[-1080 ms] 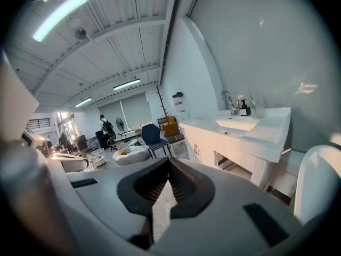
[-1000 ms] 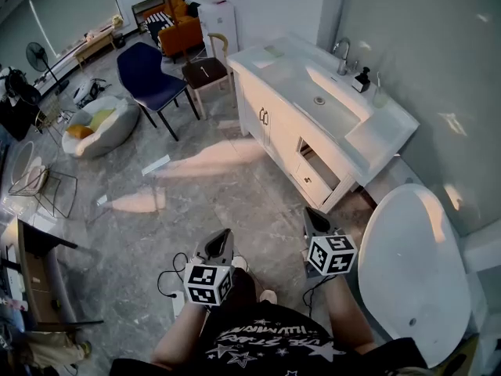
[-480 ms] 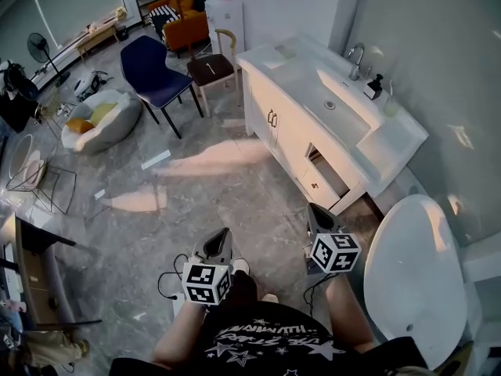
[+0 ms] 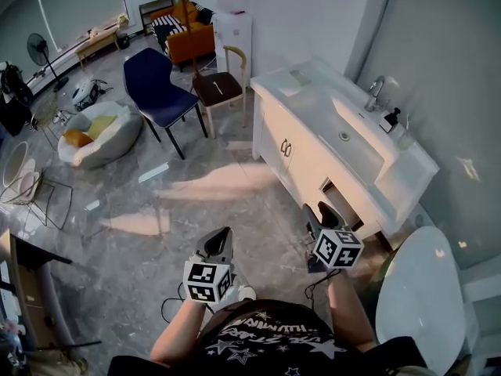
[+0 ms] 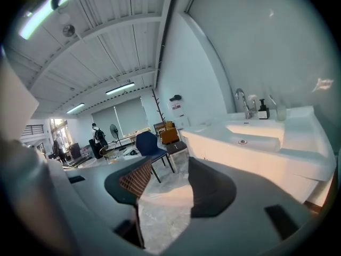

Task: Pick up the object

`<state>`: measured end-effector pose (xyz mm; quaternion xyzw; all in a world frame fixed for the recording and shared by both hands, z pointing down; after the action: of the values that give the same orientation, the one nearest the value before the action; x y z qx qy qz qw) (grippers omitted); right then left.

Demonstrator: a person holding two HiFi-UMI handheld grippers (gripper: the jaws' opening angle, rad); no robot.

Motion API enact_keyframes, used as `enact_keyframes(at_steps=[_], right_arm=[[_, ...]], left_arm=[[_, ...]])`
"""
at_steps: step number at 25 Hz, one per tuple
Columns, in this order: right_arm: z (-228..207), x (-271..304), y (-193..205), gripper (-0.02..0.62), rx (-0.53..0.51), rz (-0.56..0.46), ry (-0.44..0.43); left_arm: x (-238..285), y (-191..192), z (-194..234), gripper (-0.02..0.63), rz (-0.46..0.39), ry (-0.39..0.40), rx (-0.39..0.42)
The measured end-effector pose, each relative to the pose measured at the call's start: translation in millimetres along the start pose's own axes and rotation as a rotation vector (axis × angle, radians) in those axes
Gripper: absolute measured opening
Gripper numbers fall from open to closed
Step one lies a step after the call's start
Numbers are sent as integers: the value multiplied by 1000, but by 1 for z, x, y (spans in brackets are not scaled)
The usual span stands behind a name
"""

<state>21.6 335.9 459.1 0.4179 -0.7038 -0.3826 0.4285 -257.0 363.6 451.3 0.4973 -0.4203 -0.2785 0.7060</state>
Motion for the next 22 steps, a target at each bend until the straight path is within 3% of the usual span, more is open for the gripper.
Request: enact_keyframes(at_steps=[2,5,16,22], right_arm=[[6,21,-1,265,19,-1,12],[15,46,2,292,24,19,28],[-12,116,7,298,42,95,76],[-41,192,-24,298,24,90,56]], left_arm=[[8,-3,20,15,-2,1,0],[16,-5,45,17,6,-12,-11],[67,1,86,15,65,-26,-50],[124,-22,112,15,67,-72,-47]])
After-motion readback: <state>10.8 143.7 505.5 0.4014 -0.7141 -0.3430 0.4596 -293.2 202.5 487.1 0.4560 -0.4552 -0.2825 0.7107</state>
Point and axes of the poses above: the fingertips, and each gripper's own axes: x forward along the fingers, z to its left, y out of its underside, the point moved 5 cm from there along -x, backward along the fingers, and after that the axes turned 3 degrees about -y, right-handed, at the moved point
